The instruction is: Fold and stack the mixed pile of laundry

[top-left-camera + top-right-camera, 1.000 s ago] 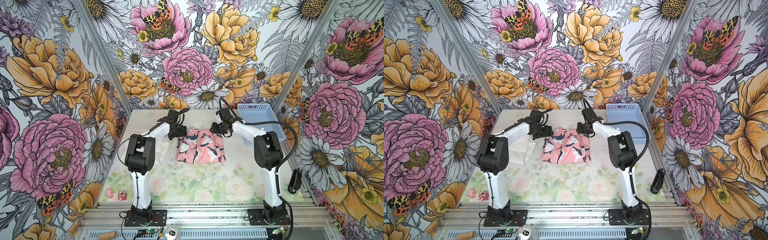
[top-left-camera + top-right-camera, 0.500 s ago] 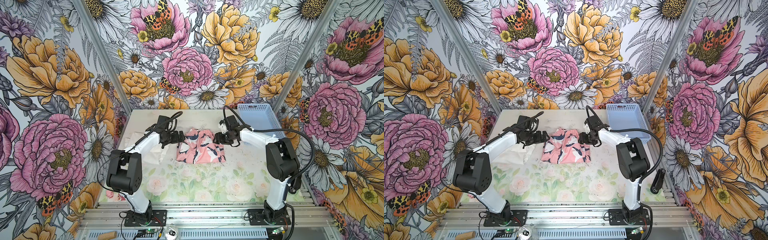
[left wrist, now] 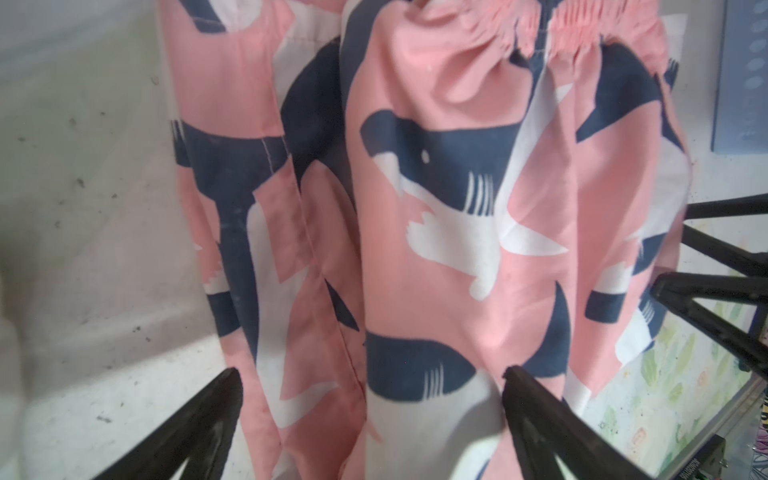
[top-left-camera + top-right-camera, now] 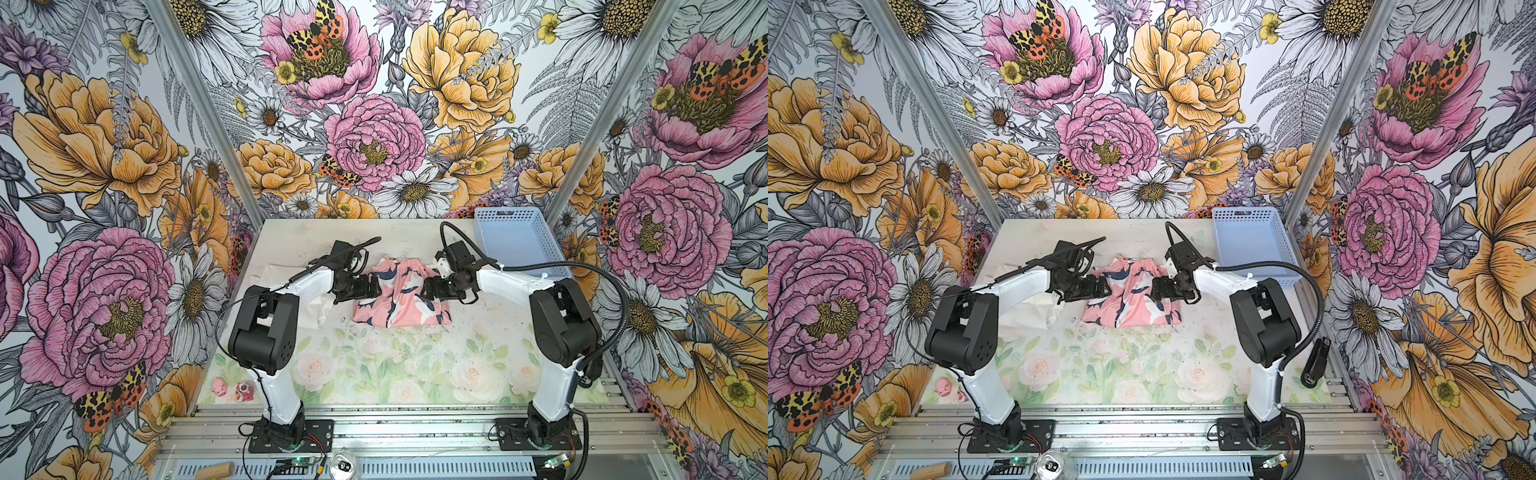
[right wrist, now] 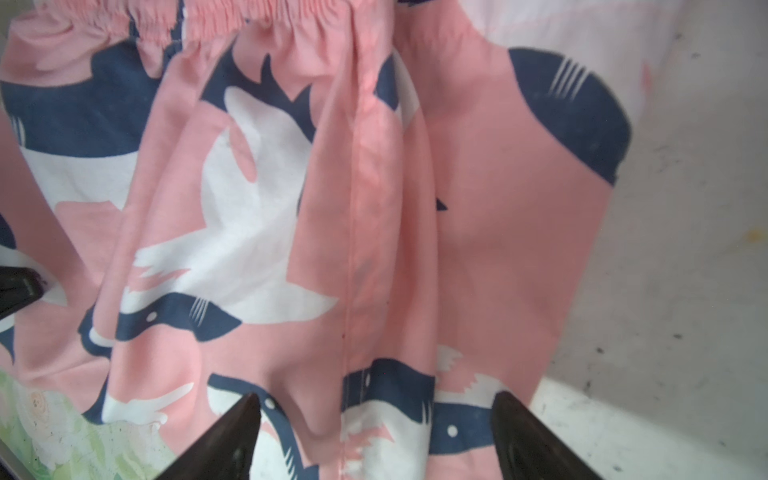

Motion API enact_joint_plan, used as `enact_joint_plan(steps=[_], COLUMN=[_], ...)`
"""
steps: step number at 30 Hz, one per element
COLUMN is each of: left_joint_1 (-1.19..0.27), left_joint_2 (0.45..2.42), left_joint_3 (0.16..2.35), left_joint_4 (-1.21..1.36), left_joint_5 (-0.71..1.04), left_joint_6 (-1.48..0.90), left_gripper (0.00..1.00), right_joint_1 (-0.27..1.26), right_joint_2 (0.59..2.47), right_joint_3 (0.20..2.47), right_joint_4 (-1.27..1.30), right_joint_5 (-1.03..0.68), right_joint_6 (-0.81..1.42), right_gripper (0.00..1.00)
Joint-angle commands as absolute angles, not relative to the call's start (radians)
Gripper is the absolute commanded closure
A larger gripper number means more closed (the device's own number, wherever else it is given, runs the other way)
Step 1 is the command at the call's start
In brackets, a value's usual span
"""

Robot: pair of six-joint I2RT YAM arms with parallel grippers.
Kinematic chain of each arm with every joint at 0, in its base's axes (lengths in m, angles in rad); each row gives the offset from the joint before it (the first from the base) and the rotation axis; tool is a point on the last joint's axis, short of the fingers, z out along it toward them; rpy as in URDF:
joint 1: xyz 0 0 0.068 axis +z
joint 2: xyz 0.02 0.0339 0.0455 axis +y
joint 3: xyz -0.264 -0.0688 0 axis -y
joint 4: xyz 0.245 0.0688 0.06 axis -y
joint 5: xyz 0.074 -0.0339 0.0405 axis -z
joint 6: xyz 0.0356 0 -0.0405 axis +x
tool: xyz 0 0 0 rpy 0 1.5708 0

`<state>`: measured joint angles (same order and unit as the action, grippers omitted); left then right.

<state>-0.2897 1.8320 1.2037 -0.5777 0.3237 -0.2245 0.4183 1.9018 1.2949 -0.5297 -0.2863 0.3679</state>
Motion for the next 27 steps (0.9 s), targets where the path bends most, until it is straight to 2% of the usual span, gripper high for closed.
enact_joint_plan(steps=[1,12,15,22,27], left_joint_1=[-0.278,-0.256,-0.253,-0.254,-0.254], left_joint_2=[1.888,1.926,1.938,1.953,1.955], left_joint_3=[1.229,1.224,1.224,1.218,1.217], left_joint_4=[-0.577,-0.574,-0.573,-0.574,-0.574], left_joint_5=[0.308,0.291,0.309,0.317,0.322], left_joint_6=[-0.204,-0.219,-0.219,-0.225,-0.227], left_gripper=[0.05,0.13,0.18,0.26,0.28], right_joint_1=[0.41,0.384,0.384,0.363,0.361], right_joint_2=[1.944,2.015,2.044,2.046,2.01], right_joint_3=[1.33,1.357,1.376,1.371,1.35], right_joint_4=[-0.498,-0.498,-0.499,-0.541,-0.545], right_joint_5=[-0.237,-0.259,-0.282,-0.209,-0.18], right_joint_6=[0.347,0.343,0.341,0.323,0.335], right_gripper=[0.11,0.11,0.15,0.16,0.13])
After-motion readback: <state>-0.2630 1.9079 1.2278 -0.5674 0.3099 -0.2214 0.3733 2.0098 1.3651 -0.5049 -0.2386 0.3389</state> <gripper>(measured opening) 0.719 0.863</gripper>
